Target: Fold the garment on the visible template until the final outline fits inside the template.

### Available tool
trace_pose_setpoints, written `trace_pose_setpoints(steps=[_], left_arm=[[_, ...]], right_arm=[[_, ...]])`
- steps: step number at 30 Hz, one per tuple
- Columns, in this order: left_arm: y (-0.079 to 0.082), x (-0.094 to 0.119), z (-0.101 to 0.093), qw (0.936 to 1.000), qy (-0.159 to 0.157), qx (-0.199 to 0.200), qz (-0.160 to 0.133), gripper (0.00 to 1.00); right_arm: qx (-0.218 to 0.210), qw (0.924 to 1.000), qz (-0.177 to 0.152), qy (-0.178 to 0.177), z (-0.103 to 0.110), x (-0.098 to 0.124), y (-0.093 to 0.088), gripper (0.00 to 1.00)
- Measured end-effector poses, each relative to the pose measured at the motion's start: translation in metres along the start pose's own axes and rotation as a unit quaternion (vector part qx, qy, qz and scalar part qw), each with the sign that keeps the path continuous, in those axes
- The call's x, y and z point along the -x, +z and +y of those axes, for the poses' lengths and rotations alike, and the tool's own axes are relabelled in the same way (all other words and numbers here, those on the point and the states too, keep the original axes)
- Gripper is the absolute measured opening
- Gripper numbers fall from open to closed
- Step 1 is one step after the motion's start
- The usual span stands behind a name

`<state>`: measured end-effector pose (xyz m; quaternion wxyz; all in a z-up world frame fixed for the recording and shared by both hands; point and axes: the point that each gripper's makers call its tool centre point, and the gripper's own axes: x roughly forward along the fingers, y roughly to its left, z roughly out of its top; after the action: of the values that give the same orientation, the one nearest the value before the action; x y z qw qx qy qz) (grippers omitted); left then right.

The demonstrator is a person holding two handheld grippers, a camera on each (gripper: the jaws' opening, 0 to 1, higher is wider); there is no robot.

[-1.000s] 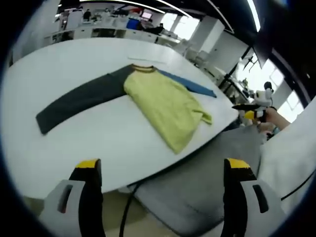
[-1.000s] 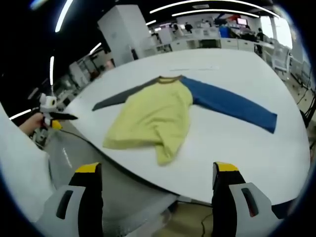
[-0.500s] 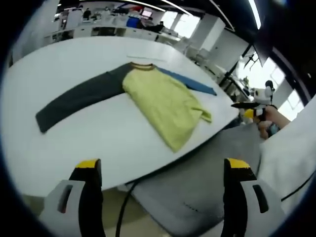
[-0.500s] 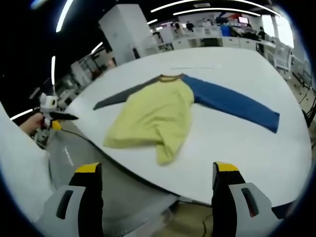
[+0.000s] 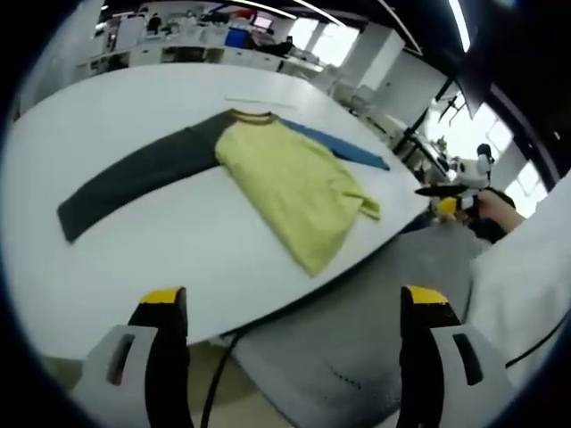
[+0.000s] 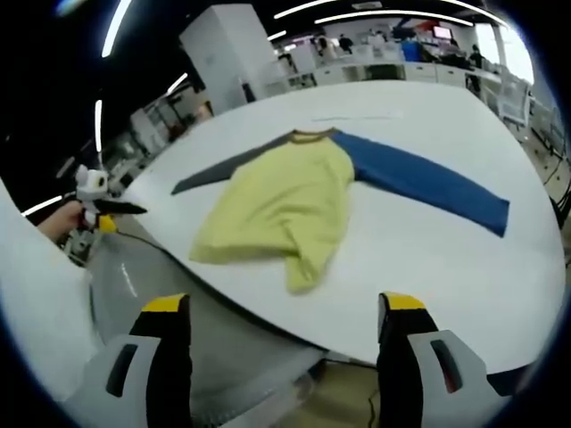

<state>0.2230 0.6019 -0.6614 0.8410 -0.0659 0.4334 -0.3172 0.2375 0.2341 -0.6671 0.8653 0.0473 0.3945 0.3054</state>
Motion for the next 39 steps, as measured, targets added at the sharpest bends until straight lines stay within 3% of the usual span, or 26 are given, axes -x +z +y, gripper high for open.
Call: trace_pose_setpoints(steps=[19,39], left_arm=[[0.001,-0.015,0.000,0.9999,-0.003,0.004,0.009,0.89],[0.002,-0.054,-0.014,0.9989,-0.034,-0.004,0.033,0.80]], right_arm=[[0.005,0.9995,0.011,0.028,0.005,-0.018,0.003,0.74],[-0.001,0.9985,0.014,0.052,0.003,-0.040,0.006,0.63]])
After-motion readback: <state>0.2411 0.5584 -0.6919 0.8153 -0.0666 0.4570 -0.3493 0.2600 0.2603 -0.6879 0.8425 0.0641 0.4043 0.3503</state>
